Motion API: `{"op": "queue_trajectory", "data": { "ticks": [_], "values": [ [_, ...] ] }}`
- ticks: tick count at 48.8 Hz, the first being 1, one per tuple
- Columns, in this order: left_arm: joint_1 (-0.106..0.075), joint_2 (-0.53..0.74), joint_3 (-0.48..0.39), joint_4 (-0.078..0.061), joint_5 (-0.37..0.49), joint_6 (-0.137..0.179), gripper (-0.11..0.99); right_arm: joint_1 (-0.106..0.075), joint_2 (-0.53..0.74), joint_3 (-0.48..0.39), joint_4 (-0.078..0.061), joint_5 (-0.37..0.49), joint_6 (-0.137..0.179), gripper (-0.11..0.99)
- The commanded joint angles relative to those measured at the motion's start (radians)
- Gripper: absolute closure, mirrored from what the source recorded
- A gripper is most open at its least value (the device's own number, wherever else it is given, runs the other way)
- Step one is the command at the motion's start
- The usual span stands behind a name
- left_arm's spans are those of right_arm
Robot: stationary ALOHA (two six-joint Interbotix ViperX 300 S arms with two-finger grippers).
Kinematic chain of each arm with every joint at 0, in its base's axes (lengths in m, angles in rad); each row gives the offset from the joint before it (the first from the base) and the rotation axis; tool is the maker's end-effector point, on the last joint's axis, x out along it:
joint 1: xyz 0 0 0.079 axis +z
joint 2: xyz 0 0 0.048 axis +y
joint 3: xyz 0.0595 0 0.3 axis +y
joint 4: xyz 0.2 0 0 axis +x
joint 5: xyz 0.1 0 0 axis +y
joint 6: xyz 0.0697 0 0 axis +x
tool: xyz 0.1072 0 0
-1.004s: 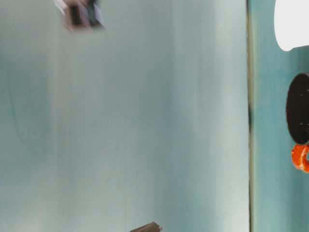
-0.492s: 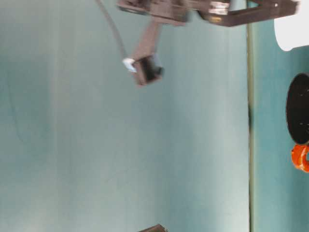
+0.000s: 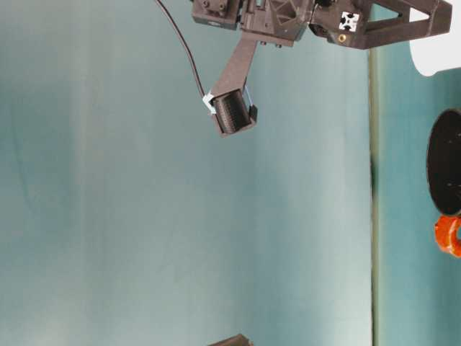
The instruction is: Put the paper cup into the moved red handle cup holder.
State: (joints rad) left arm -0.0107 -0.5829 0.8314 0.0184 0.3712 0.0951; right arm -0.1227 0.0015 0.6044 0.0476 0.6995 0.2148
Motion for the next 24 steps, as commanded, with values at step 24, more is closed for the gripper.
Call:
{"op": "queue_trajectory", "data": {
  "ticks": [24],
  "values": [
    [0.000,0.005,-0.017,0.002,-0.009,-0.003,-0.02,-0.002,0.018,0.000,0.000,-0.011,0.003,0.18]
  ]
}}
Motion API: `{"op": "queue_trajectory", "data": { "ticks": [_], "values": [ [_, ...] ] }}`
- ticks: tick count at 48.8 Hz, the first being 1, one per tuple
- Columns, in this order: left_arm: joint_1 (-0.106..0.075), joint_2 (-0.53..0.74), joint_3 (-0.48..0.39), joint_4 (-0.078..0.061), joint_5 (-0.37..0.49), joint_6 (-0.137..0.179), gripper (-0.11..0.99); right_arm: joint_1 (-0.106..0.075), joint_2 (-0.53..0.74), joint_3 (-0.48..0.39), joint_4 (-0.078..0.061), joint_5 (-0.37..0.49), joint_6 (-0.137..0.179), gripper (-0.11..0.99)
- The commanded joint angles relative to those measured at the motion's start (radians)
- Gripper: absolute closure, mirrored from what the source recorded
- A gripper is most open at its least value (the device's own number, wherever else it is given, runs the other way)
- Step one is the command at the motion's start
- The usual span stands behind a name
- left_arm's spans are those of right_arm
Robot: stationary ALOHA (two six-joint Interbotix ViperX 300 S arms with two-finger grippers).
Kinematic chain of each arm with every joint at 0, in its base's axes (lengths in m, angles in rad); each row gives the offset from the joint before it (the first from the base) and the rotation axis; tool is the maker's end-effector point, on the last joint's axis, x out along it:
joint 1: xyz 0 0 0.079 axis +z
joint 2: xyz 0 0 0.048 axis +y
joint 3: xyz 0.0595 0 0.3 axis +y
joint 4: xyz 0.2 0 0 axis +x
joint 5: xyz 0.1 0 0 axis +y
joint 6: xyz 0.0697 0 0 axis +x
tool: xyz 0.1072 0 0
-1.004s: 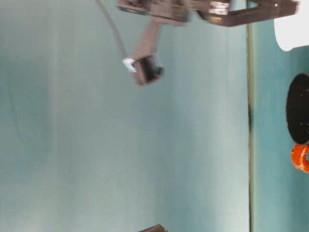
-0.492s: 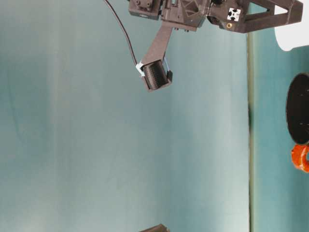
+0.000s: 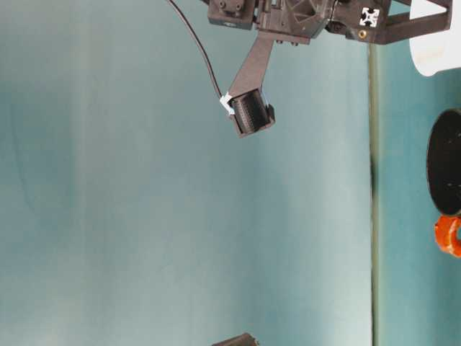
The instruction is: Put the paper cup into the moved red handle cup holder.
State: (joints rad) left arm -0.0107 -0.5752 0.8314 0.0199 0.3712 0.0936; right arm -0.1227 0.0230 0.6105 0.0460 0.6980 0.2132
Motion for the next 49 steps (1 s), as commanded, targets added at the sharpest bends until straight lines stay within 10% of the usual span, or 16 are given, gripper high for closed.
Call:
{"op": "queue_trajectory", "data": {
  "ticks": [1,16,38,49],
  "values": [
    [0.000,-0.002,-0.017,0.000,-0.009,-0.002,-0.02,0.002,-0.003,-0.006,0.000,-0.009,0.005,0.23],
    [0.000,0.000,-0.017,0.000,-0.011,-0.051,-0.02,0.002,-0.002,-0.006,0.002,-0.034,0.003,0.92],
    [0.000,0.009,-0.014,0.002,-0.011,-0.075,-0.02,-0.002,0.000,-0.012,0.003,-0.009,0.005,0.98],
    [0.000,0.023,-0.020,0.000,-0.011,-0.072,-0.02,-0.006,-0.057,-0.097,0.002,0.156,-0.002,0.98]
  ]
}}
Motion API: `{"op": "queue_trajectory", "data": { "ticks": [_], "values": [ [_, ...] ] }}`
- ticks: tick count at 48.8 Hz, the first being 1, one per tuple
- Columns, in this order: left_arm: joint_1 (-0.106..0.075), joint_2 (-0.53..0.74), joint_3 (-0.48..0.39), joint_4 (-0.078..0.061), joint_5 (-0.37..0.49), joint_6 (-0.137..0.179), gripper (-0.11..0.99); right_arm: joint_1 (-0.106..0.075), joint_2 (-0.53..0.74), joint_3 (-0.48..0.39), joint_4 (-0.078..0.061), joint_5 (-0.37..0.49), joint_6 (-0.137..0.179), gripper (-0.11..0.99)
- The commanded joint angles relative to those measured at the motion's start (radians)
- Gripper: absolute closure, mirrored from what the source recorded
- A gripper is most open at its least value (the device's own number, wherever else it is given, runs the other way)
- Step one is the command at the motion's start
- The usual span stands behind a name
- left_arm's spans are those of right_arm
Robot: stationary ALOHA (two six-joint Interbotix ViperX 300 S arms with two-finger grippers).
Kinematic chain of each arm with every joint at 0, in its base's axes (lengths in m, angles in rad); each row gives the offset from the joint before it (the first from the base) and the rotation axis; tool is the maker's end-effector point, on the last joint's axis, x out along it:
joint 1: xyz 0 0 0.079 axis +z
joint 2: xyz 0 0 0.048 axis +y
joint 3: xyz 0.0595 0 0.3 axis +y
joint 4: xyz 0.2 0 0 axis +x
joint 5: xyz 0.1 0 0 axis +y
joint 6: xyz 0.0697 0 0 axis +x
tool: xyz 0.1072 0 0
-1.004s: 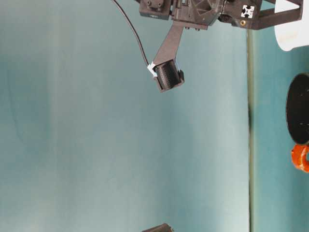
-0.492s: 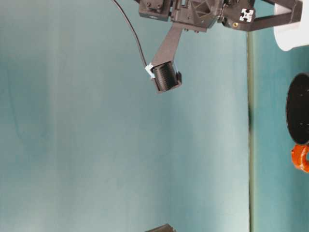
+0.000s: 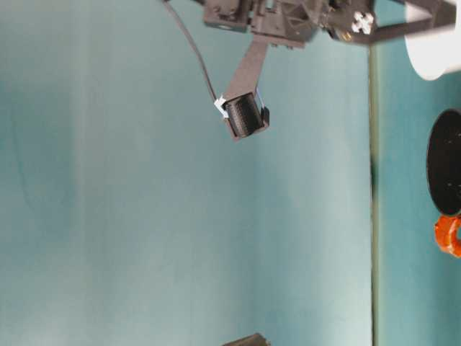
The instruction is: Put the paper cup into the moved red handle cup holder.
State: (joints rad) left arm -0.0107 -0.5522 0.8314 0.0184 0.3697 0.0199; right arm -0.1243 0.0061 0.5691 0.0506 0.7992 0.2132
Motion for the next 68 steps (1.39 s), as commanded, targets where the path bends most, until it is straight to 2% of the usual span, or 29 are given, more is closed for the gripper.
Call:
{"op": "queue_trajectory", "data": {
  "ticks": [1,9,19,25,29,34,39,46,57,68],
  "values": [
    [0.000,0.000,-0.020,0.002,-0.009,0.002,-0.02,-0.006,-0.048,-0.069,-0.005,0.074,-0.002,0.98],
    [0.000,0.002,-0.020,0.003,-0.009,0.002,-0.02,-0.021,-0.086,-0.181,-0.006,0.160,-0.003,0.98],
    [0.000,0.002,-0.020,0.002,-0.009,0.002,-0.02,-0.017,-0.080,-0.353,-0.006,0.307,-0.006,0.98],
    [-0.002,0.002,-0.021,0.003,-0.011,0.002,-0.02,-0.017,-0.051,-0.405,-0.005,0.367,-0.006,0.98],
    [-0.002,0.003,-0.021,0.002,-0.009,0.003,-0.02,-0.015,-0.034,-0.422,-0.005,0.374,-0.008,0.98],
    [-0.002,0.003,-0.020,0.002,-0.011,0.003,-0.02,-0.015,-0.026,-0.433,-0.005,0.351,-0.008,0.98],
    [-0.002,0.002,-0.020,0.002,-0.009,0.003,-0.02,-0.015,-0.020,-0.423,-0.002,0.285,-0.006,0.98],
    [-0.002,0.003,-0.020,0.003,-0.009,0.002,-0.02,-0.005,-0.003,-0.394,-0.002,0.195,-0.006,0.98],
    [-0.002,0.003,-0.020,0.002,-0.011,0.002,-0.02,0.026,0.057,-0.344,-0.002,0.034,-0.003,0.98],
    [0.000,0.006,-0.021,0.002,-0.011,0.000,-0.02,0.048,0.133,-0.324,-0.002,-0.028,-0.005,0.98]
  ]
}}
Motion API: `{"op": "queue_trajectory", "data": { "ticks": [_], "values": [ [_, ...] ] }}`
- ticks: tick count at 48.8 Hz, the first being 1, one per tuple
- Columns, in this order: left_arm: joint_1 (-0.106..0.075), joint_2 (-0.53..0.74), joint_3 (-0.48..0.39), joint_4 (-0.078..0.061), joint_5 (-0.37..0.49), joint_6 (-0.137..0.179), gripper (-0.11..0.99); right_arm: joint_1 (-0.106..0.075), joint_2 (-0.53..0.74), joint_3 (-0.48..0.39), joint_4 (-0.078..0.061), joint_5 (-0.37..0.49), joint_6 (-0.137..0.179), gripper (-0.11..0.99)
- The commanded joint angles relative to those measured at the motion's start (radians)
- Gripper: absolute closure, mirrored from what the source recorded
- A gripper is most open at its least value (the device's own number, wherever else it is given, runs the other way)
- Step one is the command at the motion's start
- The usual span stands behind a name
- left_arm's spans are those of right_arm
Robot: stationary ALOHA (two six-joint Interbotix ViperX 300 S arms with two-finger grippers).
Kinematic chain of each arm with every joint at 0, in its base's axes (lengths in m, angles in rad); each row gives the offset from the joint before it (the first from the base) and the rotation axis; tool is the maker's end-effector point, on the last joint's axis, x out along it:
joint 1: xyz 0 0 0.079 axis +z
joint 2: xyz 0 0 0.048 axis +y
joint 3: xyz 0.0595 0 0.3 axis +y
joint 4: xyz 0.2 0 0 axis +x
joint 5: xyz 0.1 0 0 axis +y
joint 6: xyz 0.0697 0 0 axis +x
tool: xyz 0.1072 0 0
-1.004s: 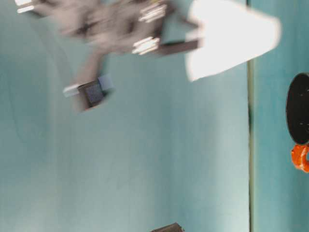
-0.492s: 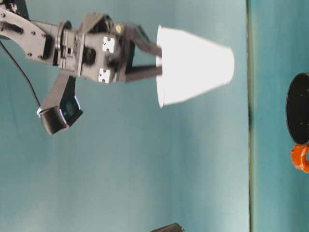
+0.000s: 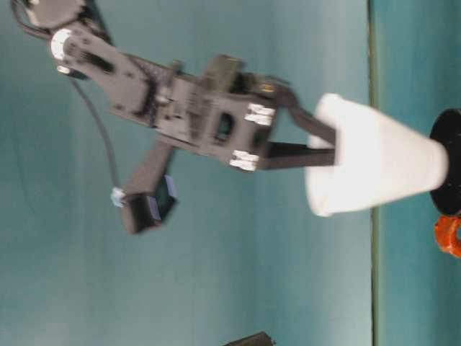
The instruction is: Put the paper cup into the moved red handle cup holder.
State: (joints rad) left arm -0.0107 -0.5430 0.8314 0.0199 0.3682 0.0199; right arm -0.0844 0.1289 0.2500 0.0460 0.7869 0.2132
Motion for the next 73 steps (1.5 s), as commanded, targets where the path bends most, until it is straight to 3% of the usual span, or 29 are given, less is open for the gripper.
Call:
{"op": "queue_trajectory", "data": {
  "ticks": [1,41,52,59,71,73],
  "values": [
    [-0.002,-0.002,-0.021,0.000,-0.009,0.000,-0.02,0.008,0.017,-0.005,0.003,-0.017,-0.005,0.98],
    [-0.003,0.008,-0.026,0.000,-0.017,-0.006,-0.02,0.012,0.077,-0.003,0.002,-0.035,-0.006,0.98],
    [-0.002,0.003,-0.025,0.000,-0.018,-0.002,-0.02,0.028,0.075,-0.002,0.003,-0.038,-0.006,0.92],
    [-0.003,0.005,-0.026,0.000,-0.018,-0.006,-0.02,0.037,0.074,-0.011,0.005,-0.034,0.005,0.72],
    [-0.003,0.005,-0.026,0.000,-0.018,-0.008,-0.02,0.044,0.074,-0.031,0.005,-0.021,0.011,0.03],
    [-0.003,0.005,-0.026,0.000,-0.017,-0.008,-0.02,0.044,0.074,-0.031,0.005,-0.023,0.011,-0.04]
  ]
}}
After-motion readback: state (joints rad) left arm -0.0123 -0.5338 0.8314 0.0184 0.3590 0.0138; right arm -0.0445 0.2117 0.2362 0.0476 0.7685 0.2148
